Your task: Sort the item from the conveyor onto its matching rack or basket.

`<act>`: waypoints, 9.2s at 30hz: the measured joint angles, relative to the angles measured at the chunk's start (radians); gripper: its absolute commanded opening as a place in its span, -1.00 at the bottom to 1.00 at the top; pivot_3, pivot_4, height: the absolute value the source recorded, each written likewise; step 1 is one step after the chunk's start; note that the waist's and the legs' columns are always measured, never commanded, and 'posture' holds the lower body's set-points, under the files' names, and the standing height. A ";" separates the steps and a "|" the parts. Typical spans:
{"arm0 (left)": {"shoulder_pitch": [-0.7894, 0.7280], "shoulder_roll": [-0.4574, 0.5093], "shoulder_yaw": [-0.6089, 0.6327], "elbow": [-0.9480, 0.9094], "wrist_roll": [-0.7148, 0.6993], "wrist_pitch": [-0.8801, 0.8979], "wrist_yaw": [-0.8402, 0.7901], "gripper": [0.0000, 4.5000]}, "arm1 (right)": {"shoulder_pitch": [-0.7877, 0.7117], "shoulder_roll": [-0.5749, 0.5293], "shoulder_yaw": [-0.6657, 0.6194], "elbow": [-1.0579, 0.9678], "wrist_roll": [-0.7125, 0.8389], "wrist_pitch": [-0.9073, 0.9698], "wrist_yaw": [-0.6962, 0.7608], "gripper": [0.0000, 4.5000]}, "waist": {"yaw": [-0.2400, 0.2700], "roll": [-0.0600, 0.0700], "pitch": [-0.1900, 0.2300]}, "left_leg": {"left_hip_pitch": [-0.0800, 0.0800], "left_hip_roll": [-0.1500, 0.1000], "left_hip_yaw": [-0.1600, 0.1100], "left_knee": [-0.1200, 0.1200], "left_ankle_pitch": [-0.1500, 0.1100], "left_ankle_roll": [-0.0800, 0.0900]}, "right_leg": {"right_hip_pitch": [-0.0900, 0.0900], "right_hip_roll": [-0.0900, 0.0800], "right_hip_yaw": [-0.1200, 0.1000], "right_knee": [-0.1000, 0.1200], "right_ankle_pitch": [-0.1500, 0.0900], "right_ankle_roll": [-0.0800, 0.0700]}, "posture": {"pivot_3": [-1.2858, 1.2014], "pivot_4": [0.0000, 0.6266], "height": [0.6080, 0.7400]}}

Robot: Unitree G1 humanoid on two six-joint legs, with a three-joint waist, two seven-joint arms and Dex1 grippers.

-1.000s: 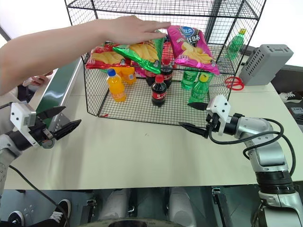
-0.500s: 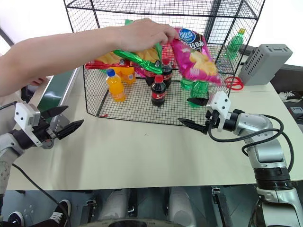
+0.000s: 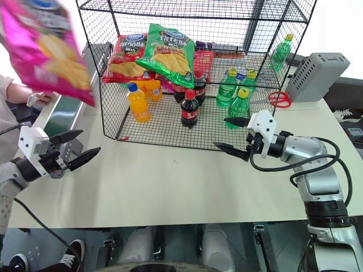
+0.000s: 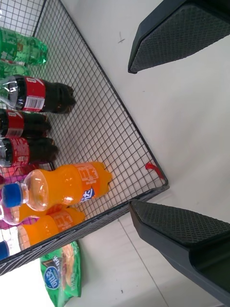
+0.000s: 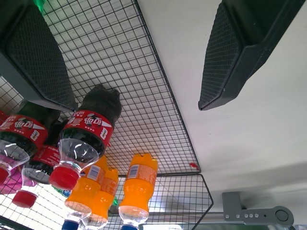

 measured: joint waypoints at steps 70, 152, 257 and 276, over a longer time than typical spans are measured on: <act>0.294 0.044 0.204 0.042 0.201 -0.344 0.043 1.00 | -0.076 0.109 0.146 -0.145 0.168 0.310 0.052 0.94 | -0.002 0.000 0.000 | 0.000 0.002 0.003 -0.001 0.000 0.000 | -0.003 0.001 0.003 0.000 0.000 -0.001 | 0.03 -0.52 1.00; 0.202 0.201 0.175 -0.305 -1.269 0.470 0.127 -0.98 | -0.087 0.030 0.131 -0.208 0.545 0.743 0.109 1.00 | -0.004 -0.001 -0.001 | 0.006 0.002 0.006 -0.001 0.000 0.000 | -0.001 0.002 0.008 0.002 0.000 -0.001 | 0.03 -0.52 1.00; -0.144 -0.187 -0.160 -0.132 -0.225 0.047 -0.033 1.00 | -0.518 -0.006 0.199 0.504 -0.992 -0.311 -0.866 -0.83 | -0.004 0.001 0.000 | 0.000 0.001 0.007 -0.001 0.001 -0.002 | -0.005 0.002 0.008 -0.001 0.001 0.000 | 0.03 -0.52 1.00; -0.142 -0.207 -0.180 -0.111 -0.201 0.003 -0.043 1.00 | -0.305 -0.073 0.118 0.141 -0.931 -0.072 -0.726 -0.83 | -0.004 0.001 0.000 | 0.000 0.001 0.007 -0.001 0.001 -0.002 | -0.005 0.002 0.008 0.000 0.001 0.000 | 0.03 -0.52 1.00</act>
